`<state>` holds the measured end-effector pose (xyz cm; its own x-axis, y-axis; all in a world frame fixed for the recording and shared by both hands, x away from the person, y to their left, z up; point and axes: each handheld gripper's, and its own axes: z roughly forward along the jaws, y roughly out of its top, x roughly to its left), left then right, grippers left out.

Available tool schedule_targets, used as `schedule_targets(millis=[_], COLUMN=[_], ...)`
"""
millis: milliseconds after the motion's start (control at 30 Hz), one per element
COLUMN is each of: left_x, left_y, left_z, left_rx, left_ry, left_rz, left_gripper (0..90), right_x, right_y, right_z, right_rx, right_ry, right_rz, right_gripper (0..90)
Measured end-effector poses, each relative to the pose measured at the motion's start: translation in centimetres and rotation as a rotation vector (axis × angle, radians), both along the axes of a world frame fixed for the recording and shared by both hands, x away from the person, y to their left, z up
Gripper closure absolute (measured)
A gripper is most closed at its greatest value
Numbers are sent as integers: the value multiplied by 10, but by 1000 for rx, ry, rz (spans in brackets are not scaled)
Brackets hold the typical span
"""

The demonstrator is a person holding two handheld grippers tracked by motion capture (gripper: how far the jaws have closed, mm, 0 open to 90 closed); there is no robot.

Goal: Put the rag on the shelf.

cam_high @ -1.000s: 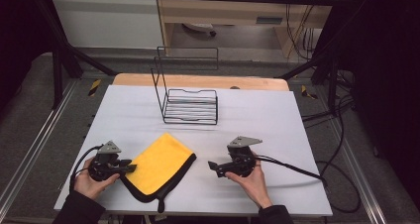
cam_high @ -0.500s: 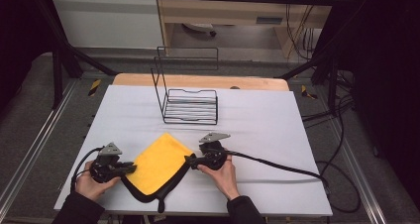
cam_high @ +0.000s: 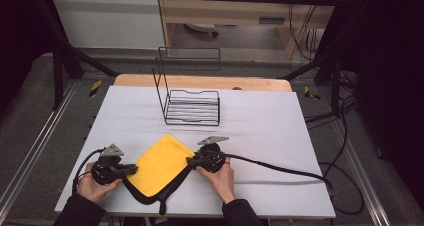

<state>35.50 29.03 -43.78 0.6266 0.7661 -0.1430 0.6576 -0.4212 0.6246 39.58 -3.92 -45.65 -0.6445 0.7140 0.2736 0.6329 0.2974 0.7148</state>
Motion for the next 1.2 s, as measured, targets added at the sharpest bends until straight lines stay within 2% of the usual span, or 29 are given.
schedule_targets(millis=[67, 133, 200, 400, 500, 567, 667, 733, 767, 833, 1000, 1100, 1200], left_x=[0, 0, 0, -3, -9, -14, -21, -26, -29, -33, -42, -45, -44], left_y=[0, 0, 1, 3, -2, -9, -25, -33, -36, -38, -45, -48, -47], left_z=[0, 1, 2, 3, 4, 3, 3, 4, 4, 3, 1, 1, 1], left_rx=[-3, -3, -12, -63, -110, -130, -110, -86, -95, -106, -94, -71, -70], left_ry=[3, 2, 11, 69, 106, 110, 90, 58, 55, 48, 18, -3, -14], left_rz=[2, 3, 9, 21, 8, 1, 0, 11, 14, 28, 53, 49, 35], left_gripper=[846, 854, 860, 865, 866, 865, 864, 864, 863, 862, 862, 860, 845], right_x=[-1, -1, -1, 1, 6, 9, 15, 20, 22, 28, 40, 45, 45], right_y=[0, 0, 1, -3, -7, -11, -17, -19, -19, -19, -14, -11, -9], right_z=[0, 0, 0, 9, 20, 27, 33, 35, 34, 32, 24, 19, 12], right_rx=[1, 16, 29, 44, 49, 30, -20, -43, -50, -58, -65, -66, -88], right_ry=[6, 36, 47, 61, 57, 52, 37, 18, 6, -6, -62, -65, -71], right_rz=[-9, -8, -12, 3, 16, 22, 48, 65, 76, 88, 122, 120, 114], right_gripper=[647, 721, 757, 787, 788, 788, 786, 785, 785, 784, 785, 782, 766])
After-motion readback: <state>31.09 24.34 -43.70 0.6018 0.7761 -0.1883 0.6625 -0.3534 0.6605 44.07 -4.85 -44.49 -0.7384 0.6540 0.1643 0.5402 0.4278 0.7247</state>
